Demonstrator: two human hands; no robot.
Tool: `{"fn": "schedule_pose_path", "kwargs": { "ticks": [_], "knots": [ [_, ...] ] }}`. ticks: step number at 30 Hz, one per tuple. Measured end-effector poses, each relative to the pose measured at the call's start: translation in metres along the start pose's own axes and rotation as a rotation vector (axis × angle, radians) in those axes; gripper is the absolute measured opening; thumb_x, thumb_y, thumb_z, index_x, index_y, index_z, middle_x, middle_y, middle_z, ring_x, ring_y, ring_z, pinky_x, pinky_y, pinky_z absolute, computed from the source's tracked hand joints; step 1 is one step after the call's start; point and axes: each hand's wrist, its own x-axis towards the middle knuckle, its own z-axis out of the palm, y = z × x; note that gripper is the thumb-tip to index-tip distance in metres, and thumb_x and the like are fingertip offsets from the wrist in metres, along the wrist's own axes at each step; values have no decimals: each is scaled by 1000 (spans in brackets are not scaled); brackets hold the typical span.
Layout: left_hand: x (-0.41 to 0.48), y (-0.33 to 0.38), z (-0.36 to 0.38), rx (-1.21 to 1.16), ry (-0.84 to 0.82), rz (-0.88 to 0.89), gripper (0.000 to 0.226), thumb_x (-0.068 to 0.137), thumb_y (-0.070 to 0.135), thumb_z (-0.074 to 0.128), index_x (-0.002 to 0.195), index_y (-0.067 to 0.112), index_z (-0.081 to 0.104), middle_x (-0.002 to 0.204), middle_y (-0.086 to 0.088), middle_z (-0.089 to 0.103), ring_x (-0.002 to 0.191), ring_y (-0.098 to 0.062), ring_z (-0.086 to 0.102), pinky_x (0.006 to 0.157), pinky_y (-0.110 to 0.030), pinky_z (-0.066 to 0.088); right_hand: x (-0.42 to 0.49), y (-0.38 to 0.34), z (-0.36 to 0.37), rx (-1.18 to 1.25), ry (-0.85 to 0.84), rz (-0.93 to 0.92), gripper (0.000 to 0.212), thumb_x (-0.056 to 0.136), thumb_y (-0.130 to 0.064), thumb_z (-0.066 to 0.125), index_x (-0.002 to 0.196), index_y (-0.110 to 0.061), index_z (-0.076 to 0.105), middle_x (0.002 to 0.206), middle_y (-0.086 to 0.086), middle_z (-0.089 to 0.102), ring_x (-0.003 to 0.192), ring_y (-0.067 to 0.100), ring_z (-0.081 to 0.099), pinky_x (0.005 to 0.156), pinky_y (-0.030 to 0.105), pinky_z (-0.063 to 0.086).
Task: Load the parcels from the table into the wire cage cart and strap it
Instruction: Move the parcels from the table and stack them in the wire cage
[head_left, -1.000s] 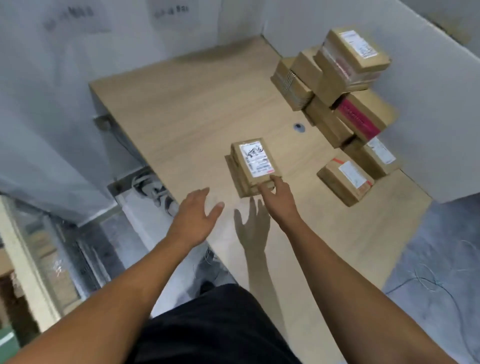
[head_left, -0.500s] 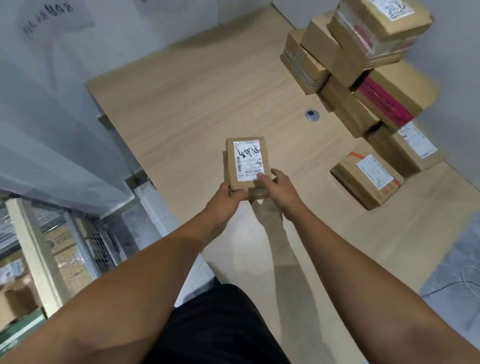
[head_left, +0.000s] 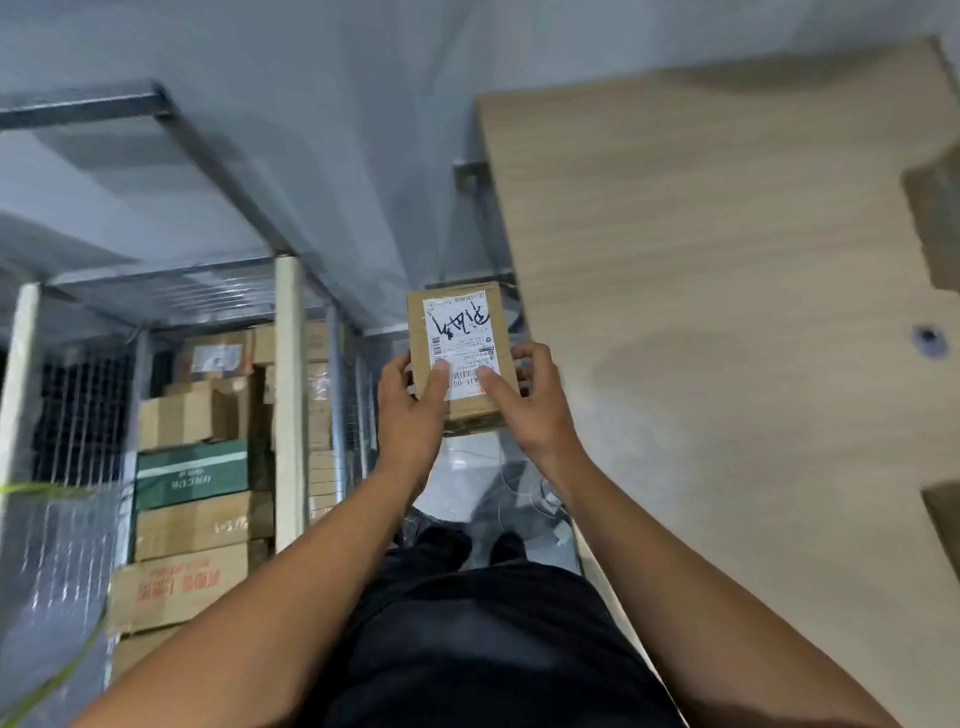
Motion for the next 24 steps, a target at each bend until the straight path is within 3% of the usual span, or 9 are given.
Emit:
{"fn": "schedule_pose_path", "kwargs": {
  "ticks": [3,8,14,16,19,24],
  "knots": [
    [20,8,-58,-83,94,5,29,102,40,62,129,30,55,127,3,68,113,-14,69,93,-35,56,16,-33,54,-107,-127,-88,51,80,-61,71,124,-47,49,121,-10,57,104,-2,61,87,29,56],
    [50,21,-142,-156,383,-2,34,104,37,58,135,26,52,132,0,62,120,-18,63,103,-45,53,45,-89,154,-267,-363,-164,61,75,-68,65,131,-58,45,124,-7,50,117,15,57,100,38,51],
    [82,7,-220,-201,743,-88,45,105,40,56,143,19,47,137,-3,53,122,-16,55,106,-42,47,83,-125,289,-393,-649,-243,53,87,-50,72,136,-51,50,133,-2,48,116,10,58,102,33,50],
    [98,-4,-241,-238,765,-117,49,104,46,55,144,21,45,139,-2,52,126,-17,53,109,-46,46,100,-125,326,-445,-749,-260,62,87,-53,70,144,-46,49,140,2,51,123,16,59,105,40,51],
    [135,-23,-266,-257,730,-176,64,100,59,51,150,21,42,146,-2,51,131,-21,54,110,-49,46,140,-116,377,-529,-821,-269,65,88,-59,69,147,-48,45,145,1,45,129,19,53,101,35,51],
    [215,-79,-307,-54,785,-329,53,108,53,35,146,19,52,137,-6,53,134,-25,44,108,-38,36,237,-78,476,-623,-901,-176,61,92,-50,71,148,-38,50,140,4,56,124,24,61,105,51,54]
  ]
}}
